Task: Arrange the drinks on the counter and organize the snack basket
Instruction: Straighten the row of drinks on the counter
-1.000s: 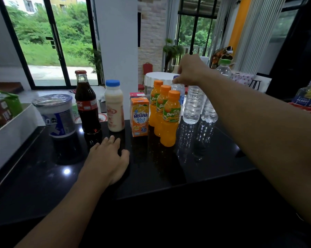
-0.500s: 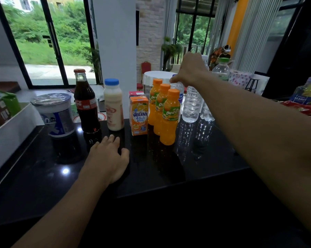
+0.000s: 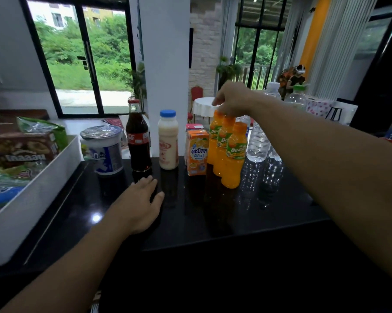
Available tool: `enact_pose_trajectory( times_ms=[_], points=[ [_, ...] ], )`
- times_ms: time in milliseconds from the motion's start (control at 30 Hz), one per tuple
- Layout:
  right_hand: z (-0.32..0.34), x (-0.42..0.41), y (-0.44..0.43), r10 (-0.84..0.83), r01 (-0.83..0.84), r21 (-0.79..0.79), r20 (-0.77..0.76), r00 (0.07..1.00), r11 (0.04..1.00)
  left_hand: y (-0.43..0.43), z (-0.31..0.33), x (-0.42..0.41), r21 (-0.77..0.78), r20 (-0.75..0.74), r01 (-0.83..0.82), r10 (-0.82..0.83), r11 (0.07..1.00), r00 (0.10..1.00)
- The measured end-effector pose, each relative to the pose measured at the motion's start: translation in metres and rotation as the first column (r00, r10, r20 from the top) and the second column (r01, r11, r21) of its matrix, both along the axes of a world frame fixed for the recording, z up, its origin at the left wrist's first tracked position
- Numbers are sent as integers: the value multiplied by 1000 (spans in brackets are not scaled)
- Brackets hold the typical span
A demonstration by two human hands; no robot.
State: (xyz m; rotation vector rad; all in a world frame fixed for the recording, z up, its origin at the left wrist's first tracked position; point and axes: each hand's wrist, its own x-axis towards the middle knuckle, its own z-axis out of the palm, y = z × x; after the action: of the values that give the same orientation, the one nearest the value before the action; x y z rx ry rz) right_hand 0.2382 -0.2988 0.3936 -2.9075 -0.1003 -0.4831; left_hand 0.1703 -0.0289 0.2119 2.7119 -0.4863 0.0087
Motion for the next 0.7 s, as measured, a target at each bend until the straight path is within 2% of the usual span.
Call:
enact_pose_trajectory(
  times_ms=[67,200,300,533,700],
  points=[
    [-1,5,5,-14,13,-17,-48,999,1000,2,-8,0,-9,55,-5,6,1000,998],
    [-2,15,5,-37,37,0,-32,999,999,2,-10,7,-50,95,-30,35,998,995],
    [-4,20,4,-53,53,13,-17,998,999,2,-11,9,-43,95,-39,43,998,995],
    [1,16,6,-3,5,16,-106,994,1000,2,-12,11,-24,96,-25,27,999,995],
    [-3,15,12,-28,27,-14,-54,998,1000,1,-11,10,-15,83,-36,37,999,996]
  ],
)
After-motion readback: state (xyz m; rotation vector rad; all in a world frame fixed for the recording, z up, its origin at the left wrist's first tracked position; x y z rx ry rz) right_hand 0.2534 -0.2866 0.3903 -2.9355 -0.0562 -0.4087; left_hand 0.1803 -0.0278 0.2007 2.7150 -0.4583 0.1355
